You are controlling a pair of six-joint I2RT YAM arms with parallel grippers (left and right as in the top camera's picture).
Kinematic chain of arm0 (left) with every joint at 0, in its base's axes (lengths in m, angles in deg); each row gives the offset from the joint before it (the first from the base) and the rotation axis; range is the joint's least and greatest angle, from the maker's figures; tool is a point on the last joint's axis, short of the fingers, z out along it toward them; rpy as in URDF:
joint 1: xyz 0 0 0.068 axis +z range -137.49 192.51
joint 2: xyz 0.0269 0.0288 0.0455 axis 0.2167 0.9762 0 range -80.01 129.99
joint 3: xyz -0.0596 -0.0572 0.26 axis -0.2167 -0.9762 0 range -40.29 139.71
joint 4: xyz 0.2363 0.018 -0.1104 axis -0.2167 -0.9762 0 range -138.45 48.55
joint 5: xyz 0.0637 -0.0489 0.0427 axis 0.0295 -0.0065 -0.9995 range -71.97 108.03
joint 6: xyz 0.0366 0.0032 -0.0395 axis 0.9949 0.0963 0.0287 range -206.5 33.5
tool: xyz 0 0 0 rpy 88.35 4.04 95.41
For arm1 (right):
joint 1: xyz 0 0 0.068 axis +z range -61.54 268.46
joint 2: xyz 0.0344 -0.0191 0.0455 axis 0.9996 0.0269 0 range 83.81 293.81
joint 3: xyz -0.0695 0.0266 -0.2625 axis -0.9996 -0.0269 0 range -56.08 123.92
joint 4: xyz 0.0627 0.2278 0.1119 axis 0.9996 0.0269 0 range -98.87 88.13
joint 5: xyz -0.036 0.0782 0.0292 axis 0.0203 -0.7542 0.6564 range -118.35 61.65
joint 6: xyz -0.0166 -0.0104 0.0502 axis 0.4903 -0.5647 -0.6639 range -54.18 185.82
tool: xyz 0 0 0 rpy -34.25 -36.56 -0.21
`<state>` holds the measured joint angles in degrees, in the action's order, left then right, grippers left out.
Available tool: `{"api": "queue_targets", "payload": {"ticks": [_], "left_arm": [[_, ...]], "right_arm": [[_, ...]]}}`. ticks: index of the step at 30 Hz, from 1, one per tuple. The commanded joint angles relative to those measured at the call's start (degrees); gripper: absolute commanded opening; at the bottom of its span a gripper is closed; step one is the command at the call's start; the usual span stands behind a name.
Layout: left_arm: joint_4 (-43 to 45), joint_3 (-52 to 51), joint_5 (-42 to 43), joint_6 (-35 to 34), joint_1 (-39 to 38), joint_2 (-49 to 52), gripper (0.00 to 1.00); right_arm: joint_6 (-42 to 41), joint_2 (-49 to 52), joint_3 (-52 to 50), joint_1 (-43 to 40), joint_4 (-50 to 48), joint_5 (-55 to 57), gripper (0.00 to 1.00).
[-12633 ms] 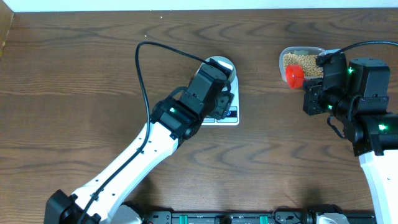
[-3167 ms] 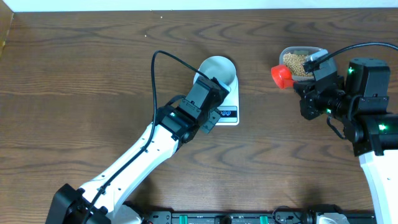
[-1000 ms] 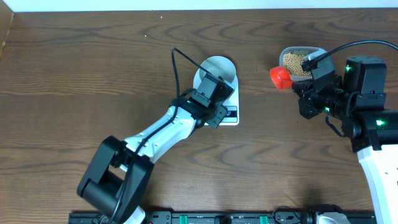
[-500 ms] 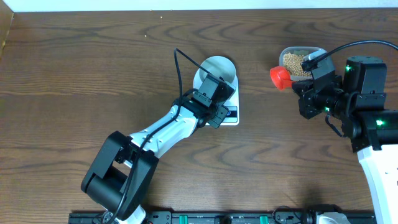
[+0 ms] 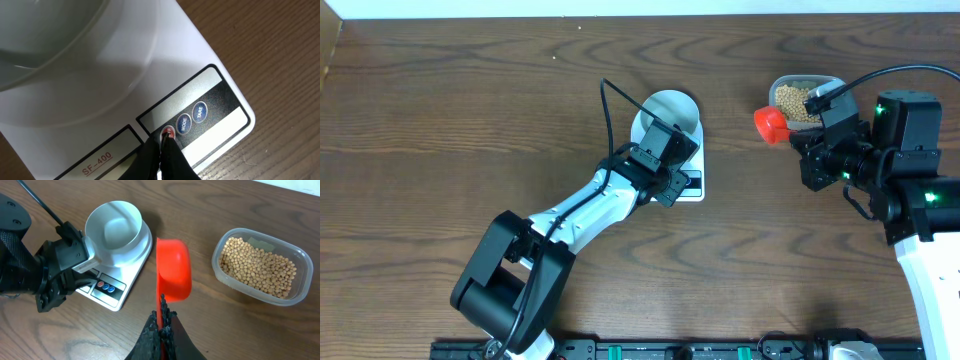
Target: Scoop item into bowl and weigh 50g on scale
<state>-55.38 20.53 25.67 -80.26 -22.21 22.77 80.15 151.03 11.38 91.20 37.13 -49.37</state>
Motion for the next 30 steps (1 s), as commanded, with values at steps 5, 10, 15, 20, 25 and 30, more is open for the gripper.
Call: {"api": "queue_targets", "payload": {"ticks": [5,10,15,20,25,30], "left_arm": [[-0.07,1.18,0.94,0.11,-0.15,3.32,0.07],[0.59,1.18,0.92,0.13,-0.37,3.65,0.07],[1.60,1.18,0.92,0.13,-0.39,3.65,0.07],[1.97,1.18,0.92,0.13,-0.39,4.35,0.07],[2.51,1.18,0.87,0.15,-0.39,4.63,0.07],[2.71,1.18,0.72,0.13,-0.39,4.70,0.07]], "right_arm": [[-0.55,-0.02,1.16,-0.42,-0.20,-0.55,0.01],[-0.55,-0.02,1.16,-0.42,-0.20,-0.55,0.01],[-0.55,-0.02,1.16,-0.42,-0.17,-0.55,0.01],[-0.55,-0.02,1.16,-0.42,-0.17,-0.57,0.01],[-0.55,-0.02,1.16,-0.42,-0.15,-0.55,0.01],[-0.55,-0.02,1.16,-0.42,-0.13,-0.57,0.01]]}}
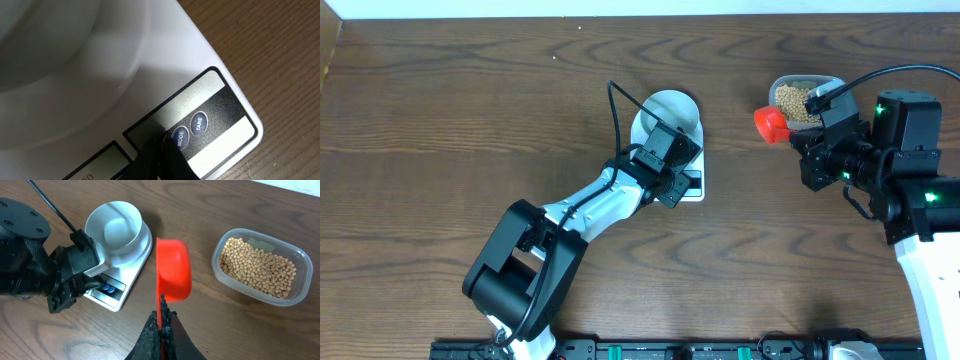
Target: Scoop item into bowl and weigh 50g on scale
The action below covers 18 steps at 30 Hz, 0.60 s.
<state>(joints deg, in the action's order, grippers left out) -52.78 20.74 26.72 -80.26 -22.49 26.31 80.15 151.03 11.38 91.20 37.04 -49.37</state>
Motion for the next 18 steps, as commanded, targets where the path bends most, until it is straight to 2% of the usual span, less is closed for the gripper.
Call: {"api": "queue_targets", "payload": {"ticks": [1,18], "left_arm": [[0.11,0.96,-0.39,0.15,-0.11,1.18,0.07],[0.04,0.96,-5.11,0.11,-0.11,3.30,0.07]], "right_arm": [[-0.55,-0.02,1.16,-0.42,-0.04,-0.57,0.01],[-0.55,-0.02,1.16,-0.42,0.28,-0.57,0.01]]}}
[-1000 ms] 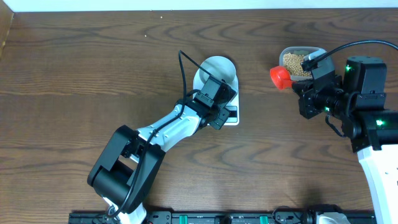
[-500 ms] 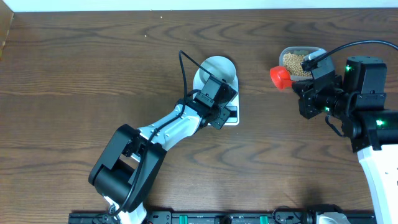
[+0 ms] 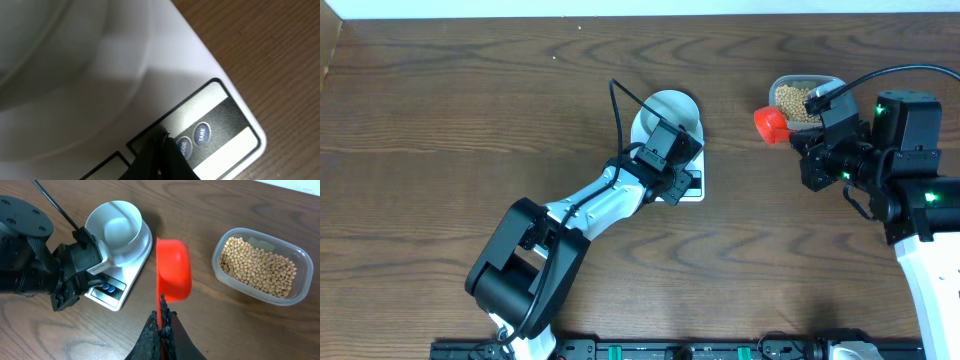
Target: Scoop item into bowl and weigh 50g on scale
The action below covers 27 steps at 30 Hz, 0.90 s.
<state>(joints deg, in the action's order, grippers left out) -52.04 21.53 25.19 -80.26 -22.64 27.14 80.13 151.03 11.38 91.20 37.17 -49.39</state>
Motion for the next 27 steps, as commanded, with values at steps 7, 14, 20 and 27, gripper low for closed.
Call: {"api": "queue_targets", "payload": {"ticks": [7,14,20,27], "left_arm": [[-3.32,0.17,-3.54,0.11,0.02,2.47,0.07],[-3.65,0.17,-0.09,0.09,-0.09,2.47,0.07],[-3.72,0.17,-0.07,0.09,-0.09,2.47,0.07],[-4.35,0.17,-0.09,0.09,-0.09,2.47,0.07]], "right_arm": [[-0.52,-0.02,1.16,-0.42,0.15,-0.55,0.01],[-0.52,-0.02,1.16,-0.42,0.13,-0.55,0.01],[-0.52,-0.02,1.16,-0.42,0.11,-0.55,0.01],[-0.52,-0.02,1.16,-0.42,0.11,-0.55,0.01]]}}
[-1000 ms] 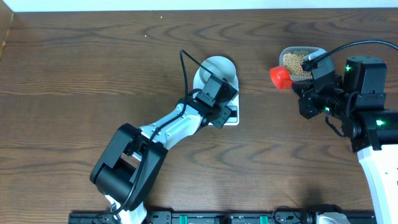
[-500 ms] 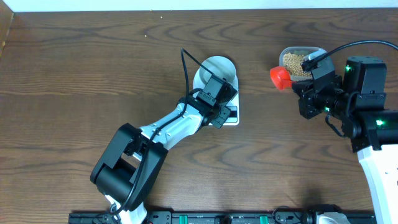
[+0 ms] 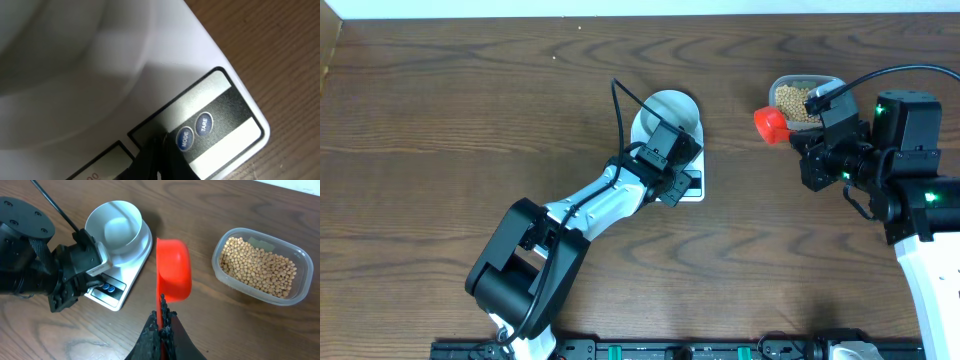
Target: Scoop item into bowl and weigh 50g on scale
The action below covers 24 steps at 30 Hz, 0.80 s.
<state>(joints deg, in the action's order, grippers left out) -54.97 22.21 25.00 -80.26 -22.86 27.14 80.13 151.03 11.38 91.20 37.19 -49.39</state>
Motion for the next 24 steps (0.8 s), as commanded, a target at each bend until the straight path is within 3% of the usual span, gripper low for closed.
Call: {"api": "queue_targets", "payload": {"ticks": [1,24], "left_arm": [[-1.42,-0.50,0.09,0.09,0.15,2.49,0.07],[-2.54,-0.57,-5.11,0.13,0.20,4.85,0.07]], "right_arm": [[-0.52,-0.02,1.16,-0.42,0.09,-0.55,0.01],[-0.52,-0.02,1.16,-0.42,0.22,-0.55,0.01]]}}
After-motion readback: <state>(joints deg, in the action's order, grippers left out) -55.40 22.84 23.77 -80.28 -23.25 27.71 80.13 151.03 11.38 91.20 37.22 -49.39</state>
